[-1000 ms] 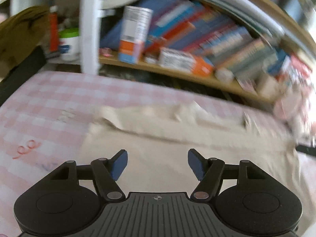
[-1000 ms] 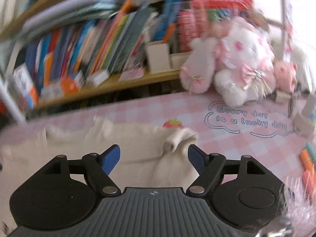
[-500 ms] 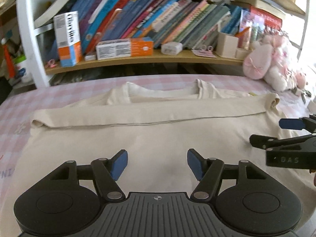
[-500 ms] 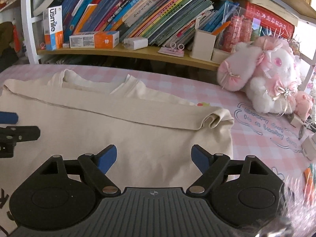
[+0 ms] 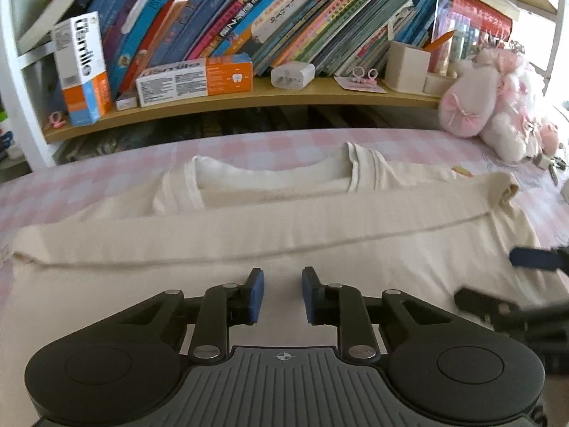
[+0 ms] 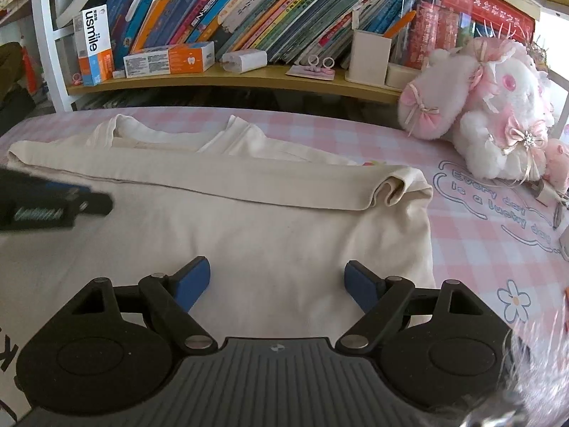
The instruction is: Fold clothes
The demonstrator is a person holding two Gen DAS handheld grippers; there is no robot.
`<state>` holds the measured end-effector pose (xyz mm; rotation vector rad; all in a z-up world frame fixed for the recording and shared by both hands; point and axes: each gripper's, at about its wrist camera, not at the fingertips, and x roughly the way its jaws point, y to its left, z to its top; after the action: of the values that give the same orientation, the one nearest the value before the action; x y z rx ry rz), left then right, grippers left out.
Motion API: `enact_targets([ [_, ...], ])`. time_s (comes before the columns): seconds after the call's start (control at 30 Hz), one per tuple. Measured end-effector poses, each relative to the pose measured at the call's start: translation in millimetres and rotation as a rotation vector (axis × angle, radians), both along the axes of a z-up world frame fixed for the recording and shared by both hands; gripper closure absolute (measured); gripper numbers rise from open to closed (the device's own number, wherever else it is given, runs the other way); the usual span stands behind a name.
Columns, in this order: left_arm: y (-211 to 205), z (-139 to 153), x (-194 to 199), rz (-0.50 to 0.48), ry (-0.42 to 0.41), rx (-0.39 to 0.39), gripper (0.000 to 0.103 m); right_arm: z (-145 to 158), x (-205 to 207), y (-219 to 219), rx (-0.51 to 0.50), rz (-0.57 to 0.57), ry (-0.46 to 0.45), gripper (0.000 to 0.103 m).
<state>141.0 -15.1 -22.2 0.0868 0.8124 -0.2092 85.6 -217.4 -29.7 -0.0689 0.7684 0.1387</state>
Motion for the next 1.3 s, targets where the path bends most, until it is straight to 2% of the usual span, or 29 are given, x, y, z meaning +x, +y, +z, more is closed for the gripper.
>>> enact_targets([
  [0.2,-10,7,24,-0.032,0.006,0.085,0.08,0,-1,-1,0.006,0.01,-0.001,0.021],
  [0.3,-8,13,54,-0.029,-0.004,0.099,0.079,-1,-2,-1,0.008,0.011,-0.009,0.021],
  [0.33,-10,16,68,-0.03,-0.011,0.108,0.075,-1,-3,-1,0.008,0.011,-0.01,0.021],
  [0.37,-12,19,85,-0.018,-0.017,0.115,0.073,-1,-2,-1,0.009,0.01,-0.011,0.021],
  [0.43,-5,26,119,0.071,-0.01,0.109,0.074,-1,-2,-1,0.008,0.01,-0.009,0.021],
  [0.5,10,37,136,0.161,-0.016,0.058,0.074,0,-1,-1,0.008,0.011,-0.002,0.021],
  [0.6,37,52,126,0.203,-0.062,-0.086,0.074,0,-1,0,0.01,0.016,0.003,0.021],
  [0.67,47,54,107,0.152,-0.079,-0.117,0.074,-1,-1,-1,0.012,0.021,0.004,0.021],
  [0.8,58,46,57,0.061,-0.07,-0.067,0.074,1,1,-2,0.015,0.031,0.019,0.022],
  [0.87,66,41,28,0.048,-0.066,-0.068,0.074,4,3,-2,0.011,0.046,0.017,0.029],
  [0.93,73,36,9,0.035,-0.053,-0.057,0.074,7,9,-3,-0.002,0.072,0.002,0.029],
  [1.07,84,25,-28,0.05,-0.025,-0.025,0.074,8,45,-18,0.056,0.057,0.062,0.03],
  [1.17,97,20,-45,0.095,0.003,-0.041,0.074,12,86,-36,0.049,-0.001,0.047,0.03],
  [1.3,116,16,-56,0.137,0.016,-0.026,0.074,25,116,-63,-0.059,-0.187,-0.035,0.031],
])
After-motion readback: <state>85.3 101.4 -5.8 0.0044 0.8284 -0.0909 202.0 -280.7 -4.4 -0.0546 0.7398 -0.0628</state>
